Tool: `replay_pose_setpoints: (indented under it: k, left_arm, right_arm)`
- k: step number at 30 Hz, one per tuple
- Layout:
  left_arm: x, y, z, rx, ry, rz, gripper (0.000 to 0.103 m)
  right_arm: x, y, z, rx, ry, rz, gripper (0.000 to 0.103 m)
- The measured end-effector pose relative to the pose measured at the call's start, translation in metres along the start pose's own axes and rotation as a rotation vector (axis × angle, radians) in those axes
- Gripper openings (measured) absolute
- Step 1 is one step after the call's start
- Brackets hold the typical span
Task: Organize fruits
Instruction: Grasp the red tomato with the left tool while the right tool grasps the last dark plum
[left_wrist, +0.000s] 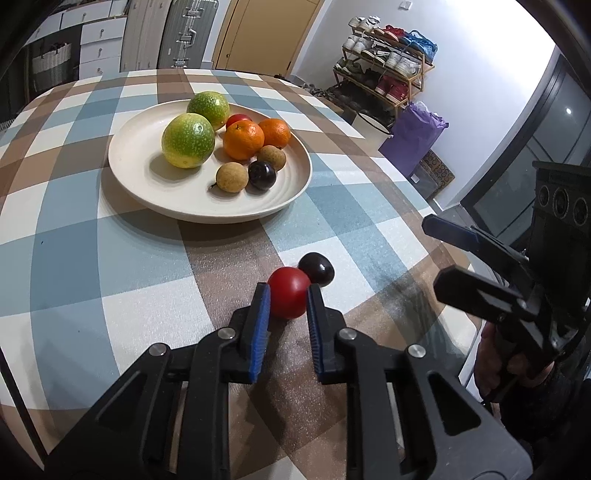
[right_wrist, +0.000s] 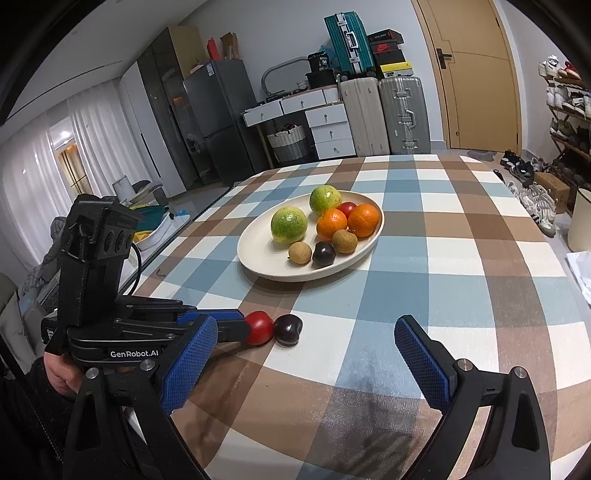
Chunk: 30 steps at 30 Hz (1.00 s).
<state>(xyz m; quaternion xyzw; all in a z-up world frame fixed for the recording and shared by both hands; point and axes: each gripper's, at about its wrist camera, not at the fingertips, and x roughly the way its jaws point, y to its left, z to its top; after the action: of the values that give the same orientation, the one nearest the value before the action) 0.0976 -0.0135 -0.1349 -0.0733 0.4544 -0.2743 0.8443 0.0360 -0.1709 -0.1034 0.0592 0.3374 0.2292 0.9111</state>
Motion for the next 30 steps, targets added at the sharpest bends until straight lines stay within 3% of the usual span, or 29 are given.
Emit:
replay_pose_setpoints:
  k: [12,30]
  left_arm:
    - [0.012,-0.006,0.006,0.052,0.023,-0.001,0.021]
    - [-0.003,0.012,0.001,-0.023,-0.001,-0.041,0.02]
  right_arm:
    - [0.002,0.002,-0.004,-0.002,0.015,0.011,0.099]
    - [0.015,-0.005,-0.004,0.032,0.05,0.011,0.099]
